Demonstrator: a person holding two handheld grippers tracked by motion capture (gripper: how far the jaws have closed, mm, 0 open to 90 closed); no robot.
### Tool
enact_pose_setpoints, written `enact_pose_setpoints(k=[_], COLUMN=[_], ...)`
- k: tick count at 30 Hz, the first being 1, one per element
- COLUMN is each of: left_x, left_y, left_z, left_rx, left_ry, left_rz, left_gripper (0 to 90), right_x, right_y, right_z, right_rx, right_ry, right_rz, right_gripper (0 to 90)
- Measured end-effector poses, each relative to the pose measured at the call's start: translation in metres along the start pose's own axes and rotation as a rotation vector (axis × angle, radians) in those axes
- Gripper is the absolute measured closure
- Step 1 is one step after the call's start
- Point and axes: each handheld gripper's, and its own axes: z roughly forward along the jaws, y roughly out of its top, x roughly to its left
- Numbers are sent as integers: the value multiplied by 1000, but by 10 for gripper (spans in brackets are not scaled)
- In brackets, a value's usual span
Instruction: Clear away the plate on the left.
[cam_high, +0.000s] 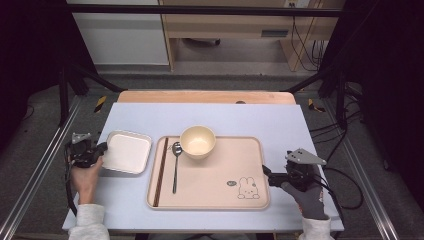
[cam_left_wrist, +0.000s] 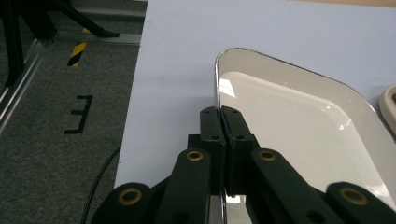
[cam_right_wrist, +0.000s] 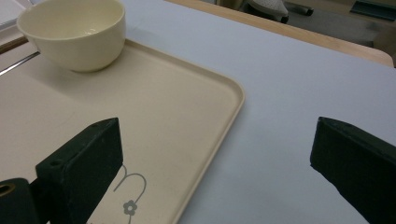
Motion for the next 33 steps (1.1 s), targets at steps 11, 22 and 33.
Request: enact_pose_setpoints(k=[11, 22, 33], left_x=[-7, -8, -20], left_y=[6, 13, 21], left_z=[-16, -42, -59], left_rx=[-47, -144, -204], left_ry=[26, 4, -42], left_rz=[37, 17, 44], left_gripper=[887, 887, 887], right_x=[0, 1, 1], right_y=[0, 0, 0], right_z=[-2, 0, 0], right_rx=[-5, -1, -3], right_ry=[-2, -2, -2], right_rz=[3, 1, -1], right_gripper=[26, 26, 26])
